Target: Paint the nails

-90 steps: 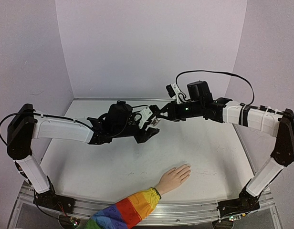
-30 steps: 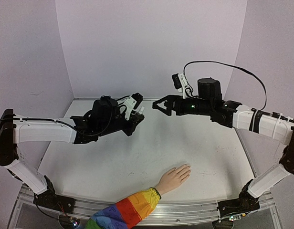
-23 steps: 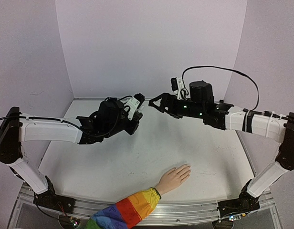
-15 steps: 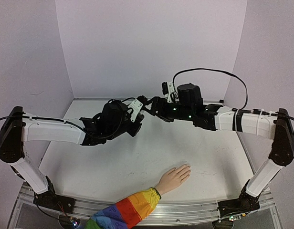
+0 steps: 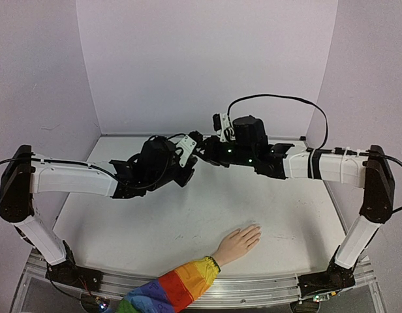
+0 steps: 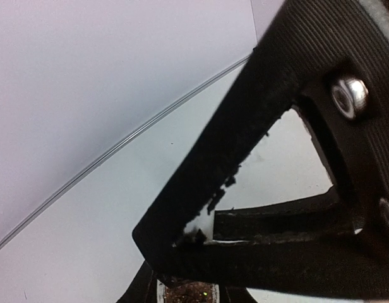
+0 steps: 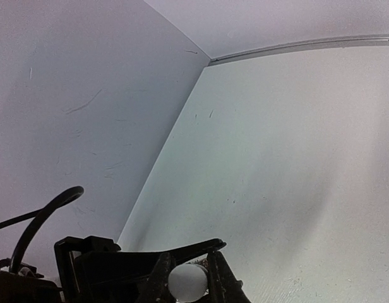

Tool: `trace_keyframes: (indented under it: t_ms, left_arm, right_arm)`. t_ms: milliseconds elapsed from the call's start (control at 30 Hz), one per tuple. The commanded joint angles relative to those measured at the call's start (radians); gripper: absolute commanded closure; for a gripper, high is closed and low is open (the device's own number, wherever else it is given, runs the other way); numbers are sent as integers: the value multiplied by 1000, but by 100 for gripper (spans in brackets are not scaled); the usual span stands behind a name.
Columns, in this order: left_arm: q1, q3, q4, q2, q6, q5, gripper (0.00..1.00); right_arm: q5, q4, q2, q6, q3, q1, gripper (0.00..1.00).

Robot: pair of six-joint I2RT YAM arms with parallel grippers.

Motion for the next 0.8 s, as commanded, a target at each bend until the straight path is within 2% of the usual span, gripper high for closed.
trace_keyframes:
  t_ms: [0, 67, 100, 133, 200, 233, 267, 333, 367, 400, 433, 500, 567, 667, 700, 767]
  left_arm:
    - [-6, 42, 32, -29, 1, 25, 100]
    - [-3, 32, 28, -47, -5, 102, 100]
    - [0, 26, 25, -59, -4, 198, 100]
    - [8, 16, 21, -77, -3, 312, 100]
    - [56, -14, 17, -132, -27, 676, 100]
    - [97, -21, 17, -149, -62, 867, 100]
    - [147, -21, 18, -168, -110, 1097, 100]
    - [234, 13, 26, -164, -225, 1517, 100]
    - [261, 35, 27, -149, -271, 1662, 100]
    - [270, 53, 28, -137, -311, 1741, 100]
    - [273, 60, 28, -126, -338, 1776, 100]
    - [277, 51, 29, -123, -359, 1743, 100]
    - [279, 22, 29, -138, -339, 1645, 100]
    - [279, -20, 29, -177, -297, 1426, 100]
    - [279, -33, 28, -189, -286, 1333, 100]
    - [271, -53, 22, -211, -254, 1119, 100]
  right_arm:
    - [-23, 57, -7, -16, 36, 4, 97]
    - [-51, 76, -16, -45, 17, 2, 100]
    - [-82, 99, -25, -72, 3, -1, 100]
    - [-131, 121, -32, -110, -9, -9, 100]
    - [-260, 169, -58, -216, -48, -36, 100]
    - [-393, 225, -78, -282, -87, -47, 100]
    - [-606, 322, -96, -340, -128, -68, 100]
    - [-1053, 497, -109, -351, -173, -87, 100]
    - [-1127, 510, -108, -330, -166, -86, 100]
    - [-1152, 509, -103, -308, -156, -87, 100]
    - [-1173, 497, -96, -300, -145, -87, 100]
    - [-1147, 474, -103, -308, -146, -88, 100]
    - [-1109, 446, -113, -339, -151, -89, 100]
    - [-1013, 408, -125, -347, -139, -91, 100]
    - [-924, 354, -133, -368, -128, -95, 82]
    - [-741, 184, -156, -425, -97, -105, 59]
